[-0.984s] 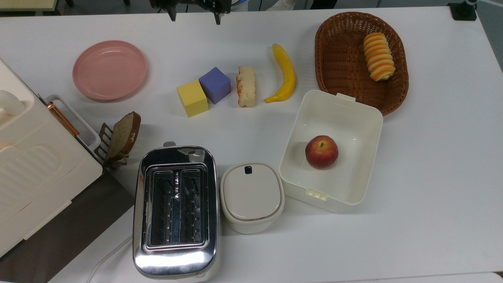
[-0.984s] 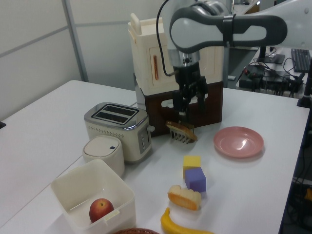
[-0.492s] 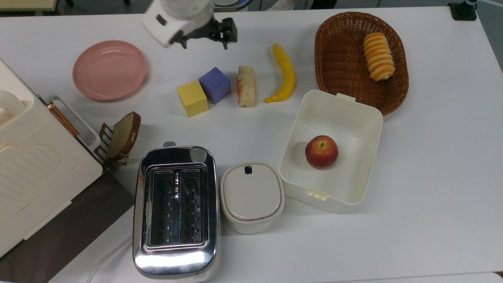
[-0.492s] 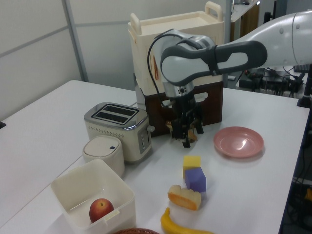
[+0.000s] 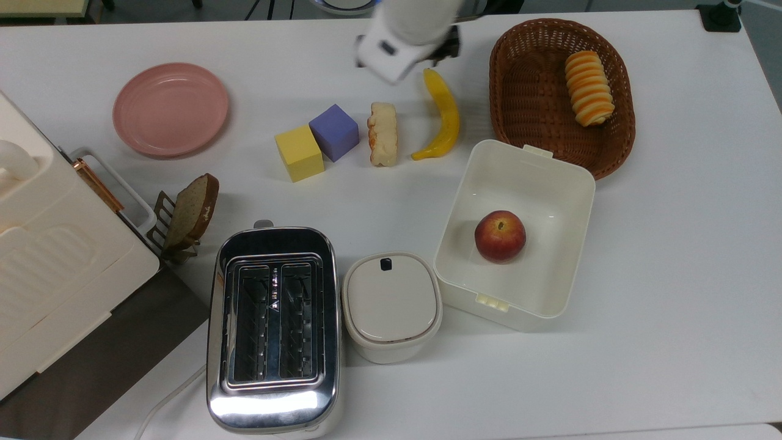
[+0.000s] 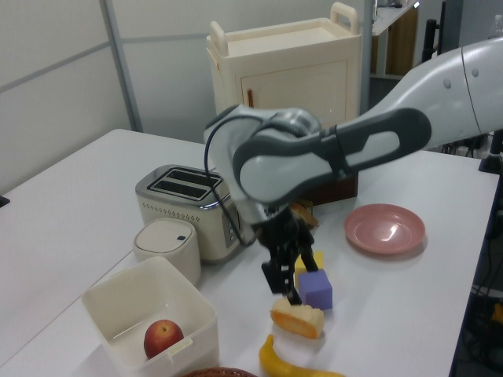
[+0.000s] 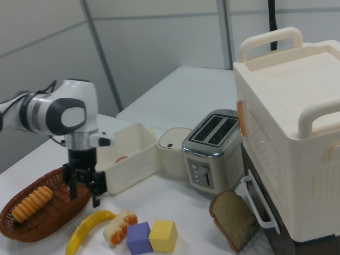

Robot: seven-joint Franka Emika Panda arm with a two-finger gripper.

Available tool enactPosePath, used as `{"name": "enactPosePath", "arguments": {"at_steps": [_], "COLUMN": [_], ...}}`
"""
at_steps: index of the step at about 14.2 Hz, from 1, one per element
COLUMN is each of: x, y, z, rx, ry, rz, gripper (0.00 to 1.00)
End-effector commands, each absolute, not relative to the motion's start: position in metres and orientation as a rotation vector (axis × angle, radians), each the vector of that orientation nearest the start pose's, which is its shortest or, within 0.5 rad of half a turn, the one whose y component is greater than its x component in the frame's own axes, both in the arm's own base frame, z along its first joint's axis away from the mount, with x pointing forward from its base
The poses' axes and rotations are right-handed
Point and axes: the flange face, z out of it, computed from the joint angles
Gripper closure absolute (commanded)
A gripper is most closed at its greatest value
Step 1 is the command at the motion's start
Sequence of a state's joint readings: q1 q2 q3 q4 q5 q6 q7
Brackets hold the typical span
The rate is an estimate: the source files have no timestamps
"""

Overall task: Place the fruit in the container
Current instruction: 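Move the gripper over the yellow banana and lower toward it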

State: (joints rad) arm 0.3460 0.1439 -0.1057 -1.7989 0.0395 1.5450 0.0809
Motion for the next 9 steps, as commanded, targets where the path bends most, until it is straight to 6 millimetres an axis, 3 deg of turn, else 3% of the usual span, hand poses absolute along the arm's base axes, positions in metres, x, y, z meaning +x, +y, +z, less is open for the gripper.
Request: {"name": "enactPosePath", "arguments": {"at_steps": [1, 5, 6, 9], "x": [0.519, 0.528, 0.534, 0.535], "y": [0.171, 0.219, 0.227, 0.232], "z": [0.424, 0.348, 0.331, 0.309], "rx": [-3.136, -3.198, -3.214, -3.215], "ry": [-0.267, -0.208, -0.156, -0.093], "rz": [0.650, 0.620, 0.545, 0.362], "gripper": [0.00, 0.00, 0.02, 0.00]}}
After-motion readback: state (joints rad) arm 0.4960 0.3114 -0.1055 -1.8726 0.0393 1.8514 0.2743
